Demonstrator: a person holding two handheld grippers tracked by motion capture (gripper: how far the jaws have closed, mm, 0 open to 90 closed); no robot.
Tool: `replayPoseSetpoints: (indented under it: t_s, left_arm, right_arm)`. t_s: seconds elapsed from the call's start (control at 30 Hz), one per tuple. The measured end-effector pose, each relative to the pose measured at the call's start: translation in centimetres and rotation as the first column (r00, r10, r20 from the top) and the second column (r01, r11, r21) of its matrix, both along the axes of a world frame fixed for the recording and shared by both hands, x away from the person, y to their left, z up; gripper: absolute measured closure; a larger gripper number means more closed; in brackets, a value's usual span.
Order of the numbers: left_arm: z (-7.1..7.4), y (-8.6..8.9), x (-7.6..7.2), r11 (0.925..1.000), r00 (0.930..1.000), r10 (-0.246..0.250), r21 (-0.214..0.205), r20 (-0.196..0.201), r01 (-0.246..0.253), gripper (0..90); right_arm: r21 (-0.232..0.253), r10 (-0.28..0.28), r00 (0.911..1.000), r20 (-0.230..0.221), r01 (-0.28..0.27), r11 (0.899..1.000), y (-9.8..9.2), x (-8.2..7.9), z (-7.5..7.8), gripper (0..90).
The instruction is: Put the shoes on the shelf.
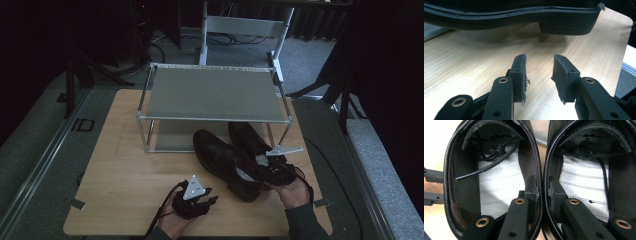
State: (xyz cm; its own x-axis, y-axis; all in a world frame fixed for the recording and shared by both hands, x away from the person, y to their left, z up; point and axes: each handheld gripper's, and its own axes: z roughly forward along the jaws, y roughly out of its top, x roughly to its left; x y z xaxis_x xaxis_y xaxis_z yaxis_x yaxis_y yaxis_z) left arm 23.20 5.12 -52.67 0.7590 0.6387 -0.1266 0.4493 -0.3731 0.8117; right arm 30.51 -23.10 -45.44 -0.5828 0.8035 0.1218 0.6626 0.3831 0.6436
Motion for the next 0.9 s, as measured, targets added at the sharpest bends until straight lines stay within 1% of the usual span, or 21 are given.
replayPoseSetpoints:
  t_s: [0.2,0.3,0.4,0.6,0.73,0.77,0.83,0.9]
  left_arm:
    - [0.2,0.6,0.4,0.9995,0.9995,0.03,-0.01,0.001,-0.03,62.1]
    - [0.3,1.0,0.6,0.9988,0.9989,0.047,-0.011,0.004,-0.047,62.0]
    - [0.3,1.2,0.8,0.9984,0.9984,0.056,-0.009,0.006,-0.056,62.0]
    - [0.5,1.5,1.3,0.9975,0.9975,0.07,-0.006,0.01,-0.07,61.8]
    - [0.5,1.5,1.5,0.9974,0.9974,0.072,0.002,0.009,-0.072,61.8]
    - [0.4,1.5,1.7,0.9974,0.9974,0.071,0.012,0.005,-0.072,61.8]
    - [0.2,1.5,1.9,0.9969,0.9972,0.075,0.022,0.006,-0.075,61.4]
    - [0.1,1.5,2.0,0.9966,0.9969,0.079,0.025,0.004,-0.079,61.0]
  right_arm:
    - [-0.003,-0.025,0.9996,0.016,0.025,1.0,0.7,0.8,-0.2,80.6]
    - [0.004,-0.041,0.999,0.019,0.041,0.999,1.0,1.2,-0.2,80.6]
    - [0.002,-0.053,0.9981,0.03,0.053,0.999,1.3,1.5,-0.1,80.6]
    - [0.0,-0.061,0.9976,0.035,0.061,0.998,1.9,2.1,0.0,80.6]
    - [0.0,-0.071,0.9967,0.04,0.071,0.997,2.4,2.5,-0.1,80.6]
    - [-0.001,-0.072,0.9966,0.041,0.072,0.997,2.5,2.6,-0.1,80.6]
    - [0.005,-0.08,0.9959,0.04,0.08,0.997,2.8,3.0,0.0,80.5]
    - [0.01,-0.083,0.9956,0.044,0.082,0.997,2.9,3.1,0.0,80.5]
